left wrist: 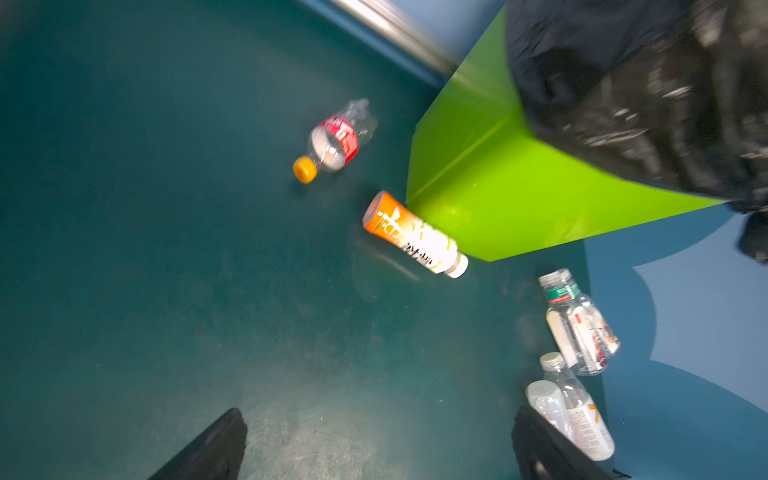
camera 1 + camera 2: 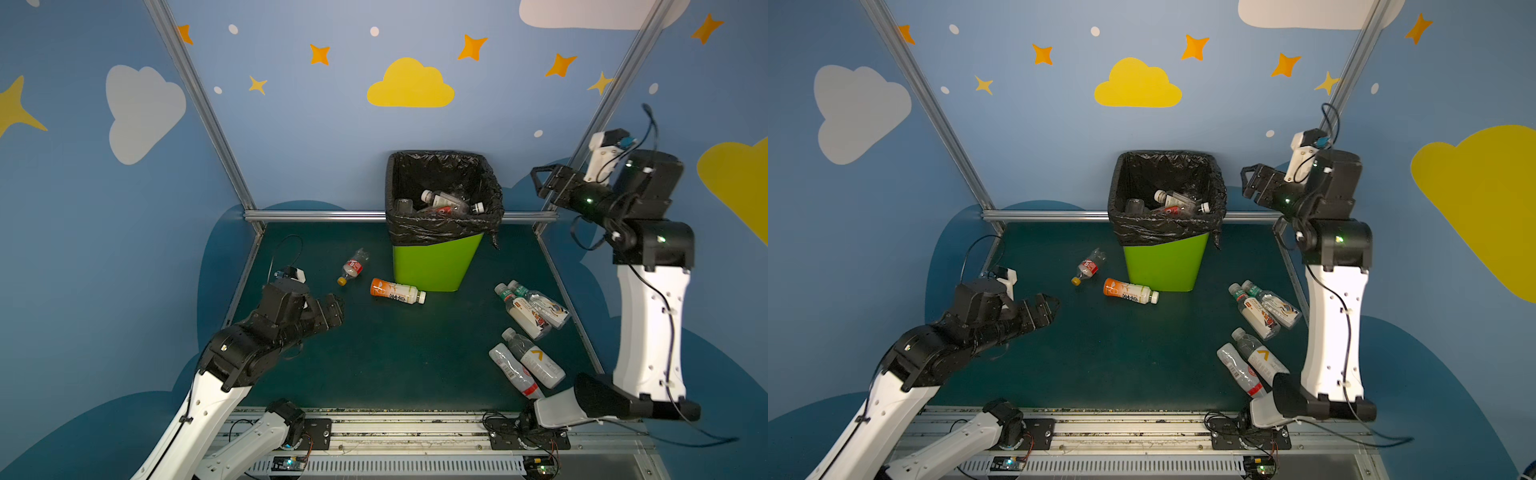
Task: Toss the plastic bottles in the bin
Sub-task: 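Lower the right gripper to the cluster while the left gripper reaches the crushed bottle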
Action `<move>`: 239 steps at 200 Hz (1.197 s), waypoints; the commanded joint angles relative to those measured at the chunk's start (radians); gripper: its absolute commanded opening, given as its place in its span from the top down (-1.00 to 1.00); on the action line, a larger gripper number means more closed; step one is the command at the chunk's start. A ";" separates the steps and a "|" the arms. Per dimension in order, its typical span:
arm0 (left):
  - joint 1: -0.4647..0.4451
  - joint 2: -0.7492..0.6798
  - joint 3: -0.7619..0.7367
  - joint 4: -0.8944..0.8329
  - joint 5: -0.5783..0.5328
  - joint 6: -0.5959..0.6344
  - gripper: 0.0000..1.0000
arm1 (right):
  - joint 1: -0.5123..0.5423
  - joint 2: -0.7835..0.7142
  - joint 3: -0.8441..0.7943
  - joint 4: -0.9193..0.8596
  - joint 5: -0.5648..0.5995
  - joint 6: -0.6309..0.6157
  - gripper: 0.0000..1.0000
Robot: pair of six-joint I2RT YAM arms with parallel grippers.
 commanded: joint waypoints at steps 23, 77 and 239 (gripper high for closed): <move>-0.003 0.085 -0.037 0.027 -0.026 -0.039 -1.00 | 0.004 -0.153 -0.157 -0.159 -0.014 -0.183 -0.72; 0.002 0.223 0.025 -0.002 -0.160 0.076 -1.00 | 0.041 -0.389 -0.625 -0.187 -0.170 -0.101 -0.60; 0.246 1.079 0.519 0.181 -0.026 0.643 -1.00 | 0.278 -0.554 -1.218 -0.191 -0.059 0.083 -0.32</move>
